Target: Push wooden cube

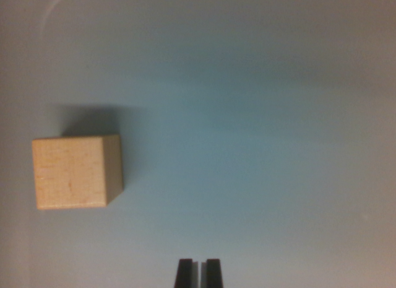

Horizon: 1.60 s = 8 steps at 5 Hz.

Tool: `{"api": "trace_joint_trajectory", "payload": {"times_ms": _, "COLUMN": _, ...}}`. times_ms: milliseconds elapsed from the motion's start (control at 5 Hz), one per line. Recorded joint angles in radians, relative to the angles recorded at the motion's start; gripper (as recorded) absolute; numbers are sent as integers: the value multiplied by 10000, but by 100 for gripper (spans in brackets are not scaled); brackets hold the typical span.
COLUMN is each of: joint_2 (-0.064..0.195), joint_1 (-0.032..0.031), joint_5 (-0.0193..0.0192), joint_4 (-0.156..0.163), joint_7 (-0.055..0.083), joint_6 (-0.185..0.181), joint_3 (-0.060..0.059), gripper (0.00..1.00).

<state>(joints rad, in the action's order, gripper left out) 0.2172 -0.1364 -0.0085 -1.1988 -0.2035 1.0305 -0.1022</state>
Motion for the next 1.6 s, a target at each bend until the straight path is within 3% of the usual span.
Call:
{"api": "trace_joint_trajectory", "payload": {"times_ms": 200, "joint_2": 0, "joint_1": 0, "joint_5": 0, "joint_4": 0, "joint_7": 0, "joint_6": 0, "joint_3": 0, "gripper": 0}}
{"api": "trace_joint_trajectory", "payload": {"times_ms": 400, "joint_2": 192, "joint_1": -124, "joint_5": -42, "joint_4": 281, "joint_7": -189, "joint_6": -451, "joint_3": -112, "gripper": 0}}
{"api": "trace_joint_trajectory", "payload": {"times_ms": 600, "joint_2": 192, "joint_1": -124, "joint_5": -42, "joint_4": 281, "joint_7": -189, "joint_6": -451, "joint_3": -112, "gripper": 0}}
{"api": "trace_joint_trajectory", "payload": {"times_ms": 800, "joint_2": 376, "joint_1": -244, "joint_5": -83, "joint_4": 551, "joint_7": -370, "joint_6": -885, "joint_3": -220, "gripper": 0}}
{"api": "trace_joint_trajectory", "payload": {"times_ms": 1000, "joint_2": 376, "joint_1": -244, "joint_5": -83, "joint_4": 551, "joint_7": -370, "joint_6": -885, "joint_3": -220, "gripper": 0}}
{"api": "trace_joint_trajectory", "payload": {"times_ms": 1200, "joint_2": 550, "joint_1": -357, "joint_5": -121, "joint_4": 806, "joint_7": -542, "joint_6": -1295, "joint_3": -321, "gripper": 0}}
{"api": "trace_joint_trajectory", "payload": {"times_ms": 1400, "joint_2": 550, "joint_1": -357, "joint_5": -121, "joint_4": 806, "joint_7": -542, "joint_6": -1295, "joint_3": -321, "gripper": 0}}
{"api": "trace_joint_trajectory", "payload": {"times_ms": 1600, "joint_2": 707, "joint_1": -458, "joint_5": -155, "joint_4": 1036, "joint_7": -696, "joint_6": -1663, "joint_3": -413, "gripper": 0}}
